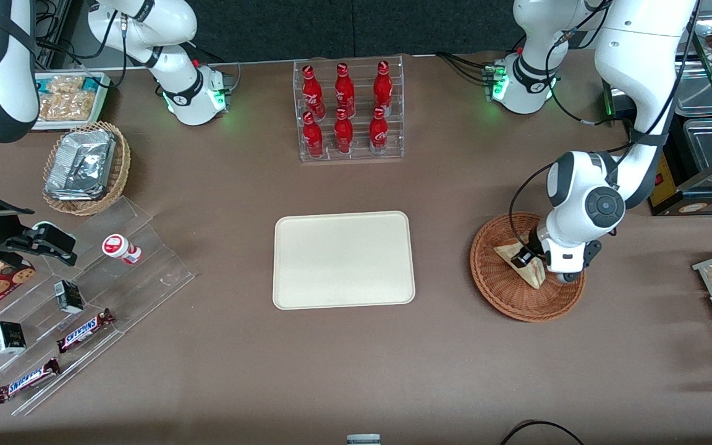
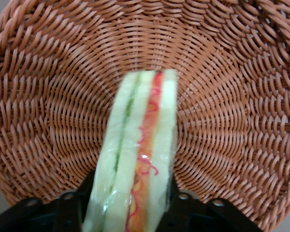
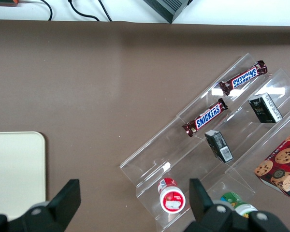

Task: Place sandwich from basket to tray
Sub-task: 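Lower the open left gripper around the wrapped sandwich and close it, then lift the sandwich out of the basket with the left gripper, then carry the sandwich over the cream tray and lower it upright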

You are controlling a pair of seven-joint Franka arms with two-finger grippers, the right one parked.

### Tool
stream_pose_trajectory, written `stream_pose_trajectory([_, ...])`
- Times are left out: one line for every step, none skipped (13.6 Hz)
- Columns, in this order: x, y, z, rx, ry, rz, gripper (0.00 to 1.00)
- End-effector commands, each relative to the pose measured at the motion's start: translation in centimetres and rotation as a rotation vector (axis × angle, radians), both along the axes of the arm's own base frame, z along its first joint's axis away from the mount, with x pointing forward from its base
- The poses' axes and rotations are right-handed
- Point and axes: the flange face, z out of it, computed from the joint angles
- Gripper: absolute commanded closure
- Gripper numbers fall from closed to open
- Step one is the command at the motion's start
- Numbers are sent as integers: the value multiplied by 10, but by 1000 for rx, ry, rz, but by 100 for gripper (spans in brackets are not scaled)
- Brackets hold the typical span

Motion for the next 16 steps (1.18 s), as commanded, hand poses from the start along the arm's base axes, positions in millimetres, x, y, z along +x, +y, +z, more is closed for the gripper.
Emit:
stream_pose_trajectory([2, -4, 19, 0, -35, -2, 100])
stream_pose_trajectory([7, -5, 38, -3, -55, -13, 100])
stream_pose_trajectory([15, -9, 62, -2, -47, -40, 100])
stream_pose_trajectory([27, -26, 94, -8, -30, -98, 100])
stream_pose_trajectory([42, -46, 127, -15, -14, -156, 100])
stream_pose_trajectory([52, -72, 159, -26, -9, -215, 100])
stream_pose_trajectory([60, -101, 185, -38, -24, -282, 100])
stream_pose_trajectory([64, -133, 203, -50, -49, -343, 100])
stream_pose_trajectory([62, -167, 212, -61, -70, -404, 98])
stream_pose_trajectory([56, -201, 211, -74, -77, -447, 98])
stream_pose_trajectory([50, -232, 201, -84, -75, -483, 98])
stream_pose_trajectory([41, -270, 193, -91, -77, -537, 98])
stream_pose_trajectory([34, -304, 179, -96, -72, -583, 98])
stream_pose_trajectory([35, -331, 165, -108, -76, -605, 98])
stream_pose_trajectory([29, -360, 151, -117, -74, -633, 99])
stream_pose_trajectory([22, -380, 135, -119, -68, -645, 99])
